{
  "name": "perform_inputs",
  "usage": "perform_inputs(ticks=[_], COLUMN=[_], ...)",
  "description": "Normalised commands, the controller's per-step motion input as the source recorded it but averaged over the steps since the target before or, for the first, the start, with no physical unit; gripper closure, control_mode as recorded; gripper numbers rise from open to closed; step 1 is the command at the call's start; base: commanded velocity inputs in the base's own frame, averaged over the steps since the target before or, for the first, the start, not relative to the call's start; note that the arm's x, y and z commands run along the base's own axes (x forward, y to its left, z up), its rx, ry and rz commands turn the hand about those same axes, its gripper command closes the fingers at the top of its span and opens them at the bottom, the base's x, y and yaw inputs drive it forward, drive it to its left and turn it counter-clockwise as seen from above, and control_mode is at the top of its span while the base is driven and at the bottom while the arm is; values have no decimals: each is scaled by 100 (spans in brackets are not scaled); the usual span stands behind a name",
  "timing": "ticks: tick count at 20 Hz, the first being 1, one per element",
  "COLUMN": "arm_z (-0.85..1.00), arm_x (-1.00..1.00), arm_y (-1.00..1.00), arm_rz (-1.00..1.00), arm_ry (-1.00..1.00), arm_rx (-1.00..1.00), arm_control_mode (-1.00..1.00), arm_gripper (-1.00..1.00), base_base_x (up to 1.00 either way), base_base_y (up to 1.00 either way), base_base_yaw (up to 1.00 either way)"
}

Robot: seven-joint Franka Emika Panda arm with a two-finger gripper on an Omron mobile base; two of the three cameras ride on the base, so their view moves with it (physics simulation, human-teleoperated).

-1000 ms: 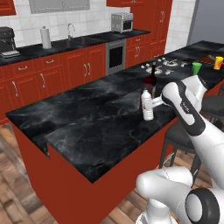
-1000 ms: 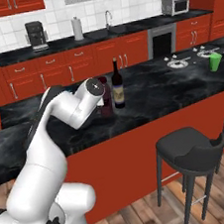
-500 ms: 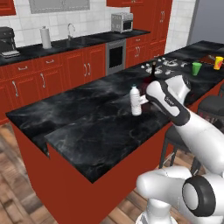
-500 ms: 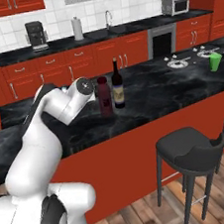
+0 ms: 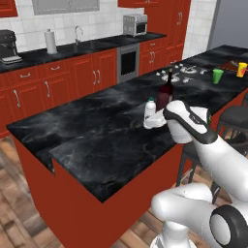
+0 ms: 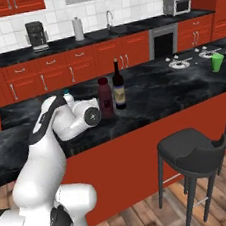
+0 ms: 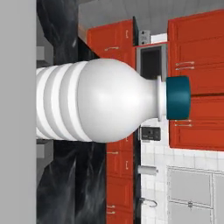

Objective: Place the drinks on the dining counter in a tight cluster.

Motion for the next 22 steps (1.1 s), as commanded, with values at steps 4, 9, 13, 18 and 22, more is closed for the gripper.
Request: perform_inputs(ticks=[4,9,13,18,22], arm_z=[-24,-2,-4,-4,-24], arm_x=[3,-12,0,15,15], arm_y=[-27,-51,-43,-1,0], arm_rz=[-6,0,10,2,-4], arm_ry=[2,0,0,0,0], arm_rx=[0,0,0,0,0], arm_control_mode=[-100,-100,-100,-100,-100], arm_gripper=[100,100,100,100,100], base_base_x=[0,0,0,0,0], base_base_y=[0,0,0,0,0], base_base_yaw=[0,0,0,0,0])
